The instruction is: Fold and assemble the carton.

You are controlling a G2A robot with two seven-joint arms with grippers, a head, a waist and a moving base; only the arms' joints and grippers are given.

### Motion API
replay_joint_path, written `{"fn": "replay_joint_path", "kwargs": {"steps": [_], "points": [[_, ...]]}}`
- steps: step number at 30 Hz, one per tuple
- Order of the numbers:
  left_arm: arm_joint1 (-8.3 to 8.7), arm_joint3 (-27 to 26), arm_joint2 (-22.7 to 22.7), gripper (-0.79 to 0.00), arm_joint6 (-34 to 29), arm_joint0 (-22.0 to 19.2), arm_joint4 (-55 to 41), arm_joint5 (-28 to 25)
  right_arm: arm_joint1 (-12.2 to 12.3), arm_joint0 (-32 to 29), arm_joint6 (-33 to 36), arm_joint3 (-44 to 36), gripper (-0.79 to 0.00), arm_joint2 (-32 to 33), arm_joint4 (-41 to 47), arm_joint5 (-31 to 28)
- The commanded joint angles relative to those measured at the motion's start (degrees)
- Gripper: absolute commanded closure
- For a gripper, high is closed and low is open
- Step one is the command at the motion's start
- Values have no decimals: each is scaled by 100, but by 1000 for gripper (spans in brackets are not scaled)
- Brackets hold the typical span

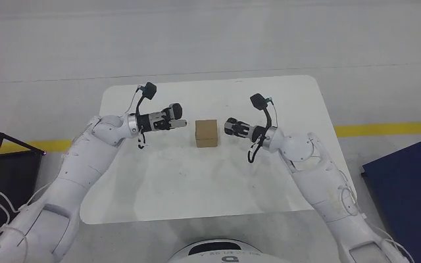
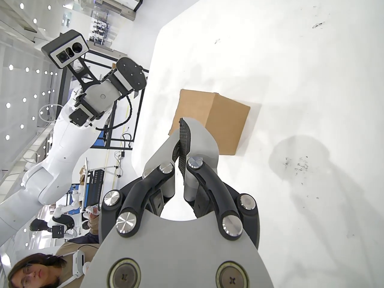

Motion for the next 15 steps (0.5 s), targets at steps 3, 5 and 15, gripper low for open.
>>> {"fn": "replay_joint_path", "kwargs": {"steps": [3,5,15], "points": [[70,-121,-186,-785,201,292,82,0,-65,276,37,147,0,-383,-269,276],[83,-171,-218,-785,248,400,67,0,-109,417,50,238,0,-603,-370,387],[-127,353,45,-785,252,-154,228,0,-149,446,477,275,0,-1180,-881,208]]}}
